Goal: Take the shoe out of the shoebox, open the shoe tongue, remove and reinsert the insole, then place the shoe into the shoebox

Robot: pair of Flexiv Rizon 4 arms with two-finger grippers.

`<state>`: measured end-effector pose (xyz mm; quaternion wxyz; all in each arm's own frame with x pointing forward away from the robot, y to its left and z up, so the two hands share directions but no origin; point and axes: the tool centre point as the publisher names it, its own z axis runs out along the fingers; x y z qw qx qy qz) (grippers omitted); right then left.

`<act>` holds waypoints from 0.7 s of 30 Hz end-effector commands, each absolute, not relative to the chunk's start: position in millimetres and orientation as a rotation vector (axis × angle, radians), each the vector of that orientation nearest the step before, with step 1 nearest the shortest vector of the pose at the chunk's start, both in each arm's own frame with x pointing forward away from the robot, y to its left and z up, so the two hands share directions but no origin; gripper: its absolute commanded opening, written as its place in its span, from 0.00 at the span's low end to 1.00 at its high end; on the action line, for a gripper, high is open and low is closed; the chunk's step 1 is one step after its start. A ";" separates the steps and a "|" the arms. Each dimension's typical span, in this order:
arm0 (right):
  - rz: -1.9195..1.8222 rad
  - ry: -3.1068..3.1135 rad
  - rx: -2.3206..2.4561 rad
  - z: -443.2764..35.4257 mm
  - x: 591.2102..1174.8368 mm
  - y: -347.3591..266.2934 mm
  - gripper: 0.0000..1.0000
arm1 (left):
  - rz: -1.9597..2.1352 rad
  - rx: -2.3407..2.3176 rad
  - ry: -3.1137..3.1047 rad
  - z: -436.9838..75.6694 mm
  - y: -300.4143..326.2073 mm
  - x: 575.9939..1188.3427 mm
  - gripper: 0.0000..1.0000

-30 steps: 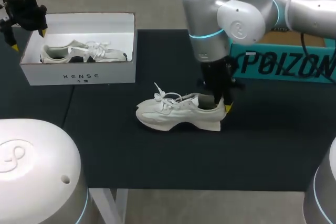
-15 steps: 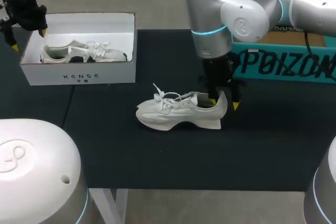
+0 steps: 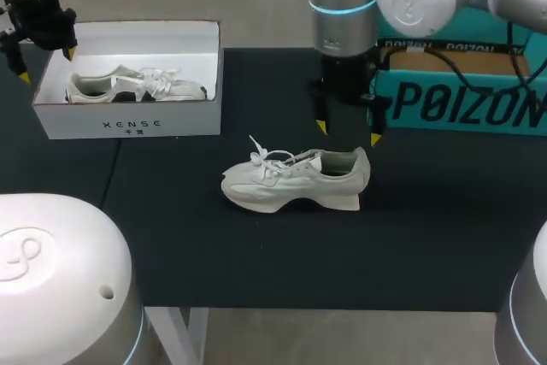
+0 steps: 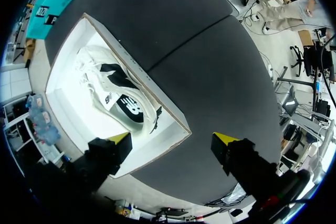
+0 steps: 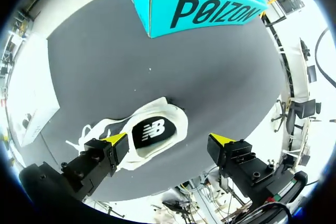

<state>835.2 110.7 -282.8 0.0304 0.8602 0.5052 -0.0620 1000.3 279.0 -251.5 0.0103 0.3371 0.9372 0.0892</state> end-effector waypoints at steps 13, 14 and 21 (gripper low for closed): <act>-0.111 3.150 0.523 -240.5 776.8 -32.9 1.00 | 0.278 1.054 2.923 -251.7 279.5 999.7 1.00; -0.109 3.162 0.474 -240.5 776.8 -32.9 1.00 | 0.278 1.054 2.923 -251.7 279.5 999.7 1.00; -0.068 3.237 0.098 -240.5 776.8 -32.9 1.00 | 0.278 1.054 2.923 -251.7 279.5 999.7 1.00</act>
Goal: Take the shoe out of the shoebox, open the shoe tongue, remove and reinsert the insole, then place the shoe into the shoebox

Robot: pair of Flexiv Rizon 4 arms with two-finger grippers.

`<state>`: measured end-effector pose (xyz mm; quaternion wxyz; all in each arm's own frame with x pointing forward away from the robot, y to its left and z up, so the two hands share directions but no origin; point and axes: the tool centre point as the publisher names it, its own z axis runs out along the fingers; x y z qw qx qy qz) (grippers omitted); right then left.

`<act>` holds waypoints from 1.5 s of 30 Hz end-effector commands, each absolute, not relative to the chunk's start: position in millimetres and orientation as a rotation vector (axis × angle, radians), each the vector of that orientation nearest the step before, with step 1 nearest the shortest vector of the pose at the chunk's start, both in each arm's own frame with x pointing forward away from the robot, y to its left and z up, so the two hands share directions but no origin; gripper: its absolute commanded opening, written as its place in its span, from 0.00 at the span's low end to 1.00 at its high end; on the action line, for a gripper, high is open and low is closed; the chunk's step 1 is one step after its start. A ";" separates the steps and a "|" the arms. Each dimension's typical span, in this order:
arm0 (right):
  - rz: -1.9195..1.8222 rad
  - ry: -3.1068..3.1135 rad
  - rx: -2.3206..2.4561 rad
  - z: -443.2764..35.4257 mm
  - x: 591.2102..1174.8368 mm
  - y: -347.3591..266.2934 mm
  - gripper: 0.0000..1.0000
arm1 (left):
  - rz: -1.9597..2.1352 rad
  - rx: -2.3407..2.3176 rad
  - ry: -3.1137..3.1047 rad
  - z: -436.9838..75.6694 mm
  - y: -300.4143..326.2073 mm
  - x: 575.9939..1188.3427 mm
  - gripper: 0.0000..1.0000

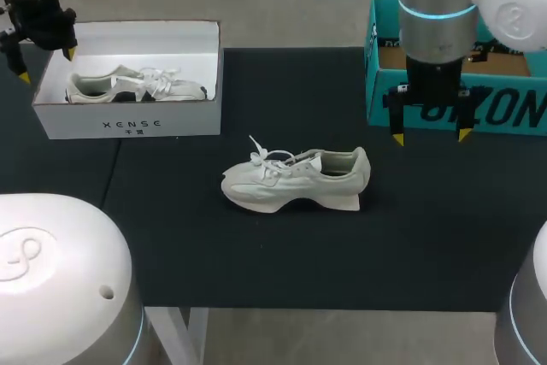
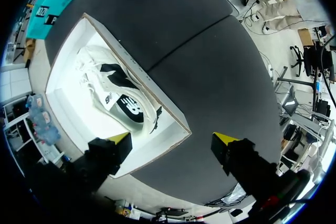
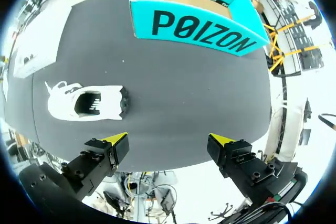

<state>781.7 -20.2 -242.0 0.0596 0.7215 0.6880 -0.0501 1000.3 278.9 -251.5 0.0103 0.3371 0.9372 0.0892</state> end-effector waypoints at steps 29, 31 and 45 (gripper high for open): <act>0.471 3.040 -0.479 -244.1 794.0 -19.3 1.00 | 0.278 1.054 2.923 -251.7 279.5 999.7 1.00; 0.620 2.939 -0.595 -249.4 803.8 -13.6 1.00 | 0.278 1.054 2.923 -251.7 279.5 999.7 1.00; 0.978 2.817 -0.636 -285.3 832.6 -9.8 1.00 | 0.278 1.054 2.923 -251.7 279.5 999.7 1.00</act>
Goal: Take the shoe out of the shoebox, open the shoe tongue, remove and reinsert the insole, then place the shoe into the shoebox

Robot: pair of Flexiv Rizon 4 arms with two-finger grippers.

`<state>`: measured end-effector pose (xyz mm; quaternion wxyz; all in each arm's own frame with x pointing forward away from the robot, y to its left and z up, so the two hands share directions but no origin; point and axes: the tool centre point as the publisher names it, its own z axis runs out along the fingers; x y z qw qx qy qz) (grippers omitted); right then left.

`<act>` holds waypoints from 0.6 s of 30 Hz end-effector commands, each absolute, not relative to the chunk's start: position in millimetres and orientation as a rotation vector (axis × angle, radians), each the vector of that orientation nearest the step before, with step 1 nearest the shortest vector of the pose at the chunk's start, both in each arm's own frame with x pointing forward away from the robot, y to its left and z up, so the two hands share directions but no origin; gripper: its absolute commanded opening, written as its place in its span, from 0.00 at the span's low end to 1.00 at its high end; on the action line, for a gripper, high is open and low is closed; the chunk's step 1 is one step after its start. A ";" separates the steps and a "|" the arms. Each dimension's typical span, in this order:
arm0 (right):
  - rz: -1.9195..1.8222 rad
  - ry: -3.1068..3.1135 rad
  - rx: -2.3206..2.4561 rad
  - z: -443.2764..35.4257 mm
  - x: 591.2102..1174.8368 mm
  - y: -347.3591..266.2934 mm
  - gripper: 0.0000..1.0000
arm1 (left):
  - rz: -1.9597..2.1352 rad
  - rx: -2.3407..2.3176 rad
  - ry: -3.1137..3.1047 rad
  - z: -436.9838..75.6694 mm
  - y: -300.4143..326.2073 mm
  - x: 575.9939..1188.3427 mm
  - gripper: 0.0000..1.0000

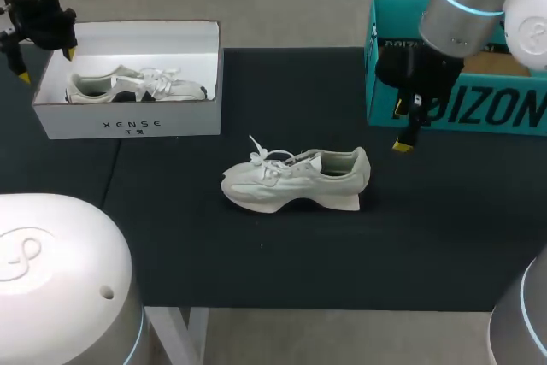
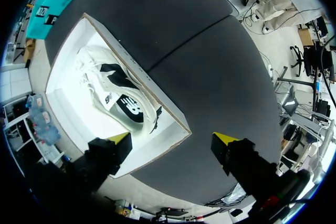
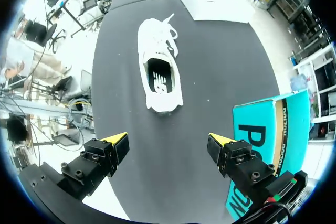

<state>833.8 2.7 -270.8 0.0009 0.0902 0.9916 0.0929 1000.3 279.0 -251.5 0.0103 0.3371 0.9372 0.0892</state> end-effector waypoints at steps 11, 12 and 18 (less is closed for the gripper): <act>0.809 2.896 -0.633 -288.2 833.9 -10.9 1.00 | 0.278 1.054 2.923 -251.7 279.5 999.7 1.00; 0.809 2.896 -0.633 -288.2 833.9 -10.9 1.00 | 0.278 1.054 2.923 -251.7 279.5 999.7 1.00; 0.809 2.896 -0.633 -288.2 833.9 -10.9 1.00 | 0.278 1.054 2.923 -251.7 279.5 999.7 1.00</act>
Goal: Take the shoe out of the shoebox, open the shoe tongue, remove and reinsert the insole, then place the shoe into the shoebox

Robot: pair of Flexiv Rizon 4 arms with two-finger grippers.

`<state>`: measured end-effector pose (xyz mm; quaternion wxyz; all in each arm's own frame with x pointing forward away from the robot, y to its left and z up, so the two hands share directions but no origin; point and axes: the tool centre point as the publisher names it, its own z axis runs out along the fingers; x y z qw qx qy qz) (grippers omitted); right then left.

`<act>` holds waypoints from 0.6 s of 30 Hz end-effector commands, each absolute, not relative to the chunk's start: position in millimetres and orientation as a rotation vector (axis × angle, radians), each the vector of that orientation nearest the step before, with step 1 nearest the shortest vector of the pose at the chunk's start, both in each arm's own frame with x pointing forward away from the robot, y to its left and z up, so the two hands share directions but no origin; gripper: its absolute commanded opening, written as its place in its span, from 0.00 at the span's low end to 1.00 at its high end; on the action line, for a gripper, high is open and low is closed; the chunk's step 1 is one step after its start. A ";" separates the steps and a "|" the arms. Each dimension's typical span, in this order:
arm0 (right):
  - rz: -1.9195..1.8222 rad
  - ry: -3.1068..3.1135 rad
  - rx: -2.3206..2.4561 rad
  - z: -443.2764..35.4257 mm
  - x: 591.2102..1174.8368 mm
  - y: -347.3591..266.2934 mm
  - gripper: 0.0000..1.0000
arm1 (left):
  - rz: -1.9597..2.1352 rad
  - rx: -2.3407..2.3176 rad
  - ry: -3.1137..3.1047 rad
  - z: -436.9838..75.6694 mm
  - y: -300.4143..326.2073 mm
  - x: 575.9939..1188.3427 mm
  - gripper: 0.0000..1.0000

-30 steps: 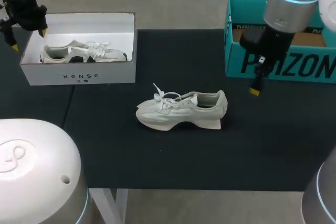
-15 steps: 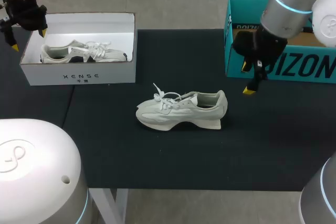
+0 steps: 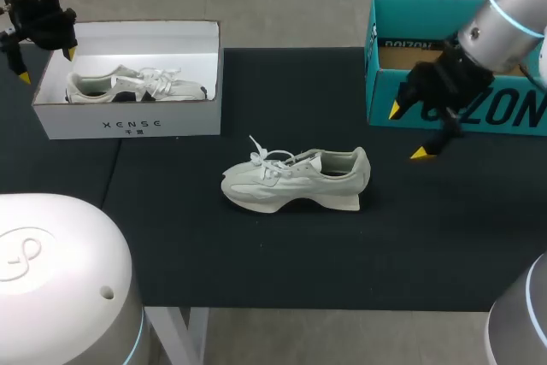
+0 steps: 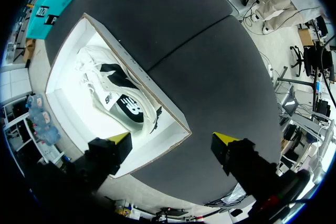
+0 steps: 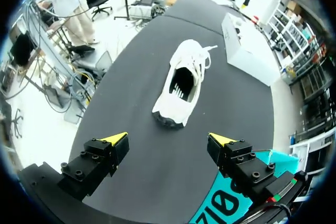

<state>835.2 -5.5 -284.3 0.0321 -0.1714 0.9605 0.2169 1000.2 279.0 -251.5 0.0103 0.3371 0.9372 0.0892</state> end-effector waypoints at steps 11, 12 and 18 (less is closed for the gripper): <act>0.880 2.896 -0.203 -319.2 827.4 -3.5 1.00 | 0.278 1.054 2.923 -251.7 279.5 999.7 1.00; 0.866 2.901 -0.187 -322.8 826.6 -3.0 1.00 | 0.278 1.054 2.923 -251.7 279.5 999.7 1.00; 0.903 2.859 -0.072 -345.4 831.4 1.1 1.00 | 0.278 1.054 2.923 -251.7 279.5 999.7 1.00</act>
